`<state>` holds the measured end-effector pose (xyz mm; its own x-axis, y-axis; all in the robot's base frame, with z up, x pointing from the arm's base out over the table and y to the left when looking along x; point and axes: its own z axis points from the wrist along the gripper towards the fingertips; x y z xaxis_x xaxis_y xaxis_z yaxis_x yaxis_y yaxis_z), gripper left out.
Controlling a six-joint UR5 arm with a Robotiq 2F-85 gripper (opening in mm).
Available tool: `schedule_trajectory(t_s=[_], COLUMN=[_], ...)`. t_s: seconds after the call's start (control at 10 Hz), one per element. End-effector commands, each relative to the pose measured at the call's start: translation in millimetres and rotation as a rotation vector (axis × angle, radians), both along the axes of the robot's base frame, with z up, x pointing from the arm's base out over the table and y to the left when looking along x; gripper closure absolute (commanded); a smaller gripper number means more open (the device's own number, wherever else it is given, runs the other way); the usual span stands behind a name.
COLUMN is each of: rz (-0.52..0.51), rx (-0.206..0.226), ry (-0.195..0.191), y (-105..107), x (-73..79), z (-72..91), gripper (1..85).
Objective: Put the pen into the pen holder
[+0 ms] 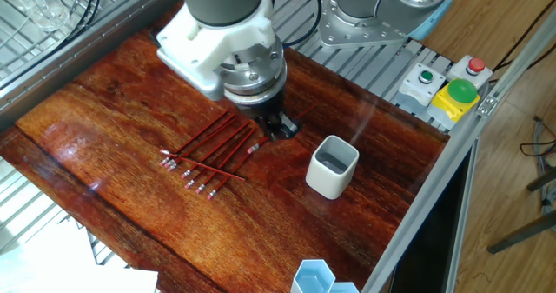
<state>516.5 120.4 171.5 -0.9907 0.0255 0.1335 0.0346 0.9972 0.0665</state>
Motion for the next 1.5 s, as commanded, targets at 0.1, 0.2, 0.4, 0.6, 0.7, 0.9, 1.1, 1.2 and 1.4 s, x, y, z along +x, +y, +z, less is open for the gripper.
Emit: schedule_trajectory(t_s=[0.1, 0.2, 0.4, 0.6, 0.7, 0.9, 1.1, 1.2, 1.4], rz=[0.075, 0.063, 0.030, 0.035, 0.048, 0.113, 0.140, 0.148, 0.150], rx=[0.020, 0.010, 0.009, 0.031, 0.047, 0.082, 0.062, 0.048, 0.069], ry=[0.011, 0.052, 0.074, -0.010, -0.078, -0.244, -0.305, -0.325, -0.361], y=[4, 10, 40, 74, 90, 110, 115, 115, 121], x=[-5.0, -21.5, -35.8, -16.7, -2.1, 27.9, 33.9, 35.1, 33.6], z=[2.6, 31.3, 74.8, 86.3, 87.4, 94.9, 96.0, 95.8, 97.5], gripper=[84.7, 84.7, 84.7, 84.7, 84.7, 84.7, 84.7, 84.7, 84.7])
